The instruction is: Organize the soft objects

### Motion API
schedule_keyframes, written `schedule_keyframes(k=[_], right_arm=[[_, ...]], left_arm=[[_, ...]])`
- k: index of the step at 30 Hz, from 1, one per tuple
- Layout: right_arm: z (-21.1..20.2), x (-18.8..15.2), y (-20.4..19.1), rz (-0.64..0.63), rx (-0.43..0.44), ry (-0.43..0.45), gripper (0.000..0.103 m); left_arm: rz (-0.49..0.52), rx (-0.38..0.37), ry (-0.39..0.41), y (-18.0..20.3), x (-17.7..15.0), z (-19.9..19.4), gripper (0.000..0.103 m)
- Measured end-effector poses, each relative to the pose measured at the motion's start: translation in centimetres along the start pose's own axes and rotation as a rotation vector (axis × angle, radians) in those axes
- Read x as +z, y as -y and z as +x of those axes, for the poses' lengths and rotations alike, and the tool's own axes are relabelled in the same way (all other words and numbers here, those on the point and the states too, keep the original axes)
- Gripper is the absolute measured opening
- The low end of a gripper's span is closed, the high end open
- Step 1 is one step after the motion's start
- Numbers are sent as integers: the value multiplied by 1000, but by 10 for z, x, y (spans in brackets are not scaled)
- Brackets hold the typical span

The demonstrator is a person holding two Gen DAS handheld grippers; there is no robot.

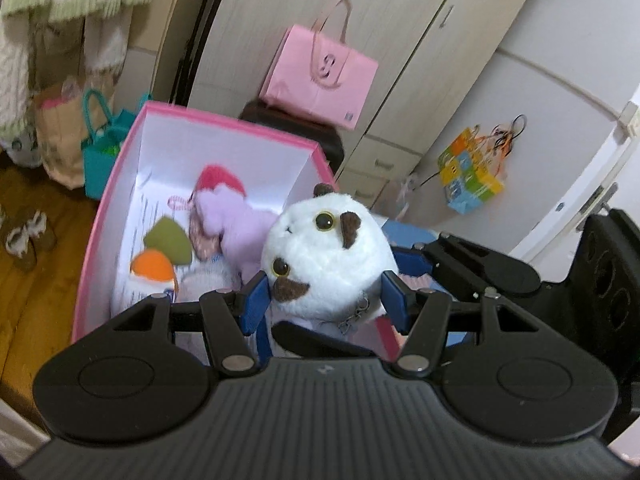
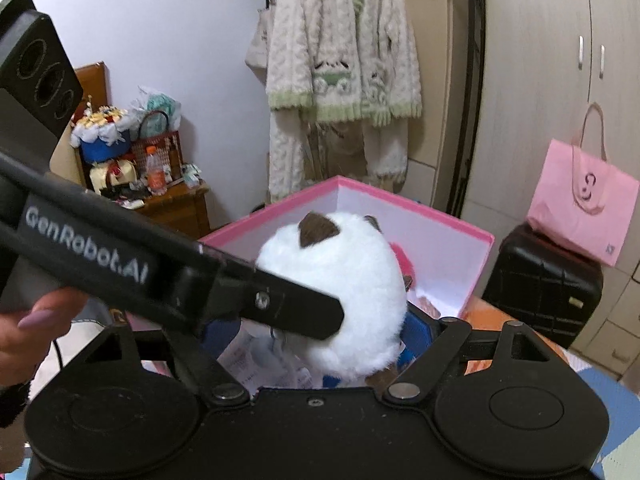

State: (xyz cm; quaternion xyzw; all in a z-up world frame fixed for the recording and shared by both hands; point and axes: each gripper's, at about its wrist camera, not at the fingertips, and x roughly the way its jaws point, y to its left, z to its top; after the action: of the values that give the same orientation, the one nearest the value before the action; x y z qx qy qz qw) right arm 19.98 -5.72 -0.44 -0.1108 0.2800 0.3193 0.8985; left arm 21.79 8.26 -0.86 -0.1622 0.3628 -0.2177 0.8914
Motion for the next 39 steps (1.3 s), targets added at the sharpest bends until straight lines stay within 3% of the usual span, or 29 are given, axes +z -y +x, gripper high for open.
schedule_keyframes(k=[4, 8, 10, 18, 25, 31, 37, 39], right_arm=[[8, -4, 1, -28, -24, -17, 86], [13, -11, -5, -125, -49, -36, 60], [15, -11, -6, -138, -40, -45, 55], [-12, -19, -2, -88, -49, 4, 57], [-61, -43, -6, 36, -68, 141, 60], [-93, -47, 1, 94, -147, 169, 64], [-123, -54, 4, 173, -202, 174, 67], [-133, -55, 3, 184, -234, 157, 71]], left_arm=[[11, 42, -22, -4, -12, 12, 57], [-4, 41, -66, -9, -16, 26, 57], [-14, 45, -79, -10, -15, 31, 57], [14, 72, -24, 0, -17, 10, 59], [5, 46, 29, 5, -27, -16, 60], [43, 25, 80, 23, -33, -41, 63], [97, 57, 104, 45, -42, -60, 73], [126, 80, 111, 52, -44, -65, 81]])
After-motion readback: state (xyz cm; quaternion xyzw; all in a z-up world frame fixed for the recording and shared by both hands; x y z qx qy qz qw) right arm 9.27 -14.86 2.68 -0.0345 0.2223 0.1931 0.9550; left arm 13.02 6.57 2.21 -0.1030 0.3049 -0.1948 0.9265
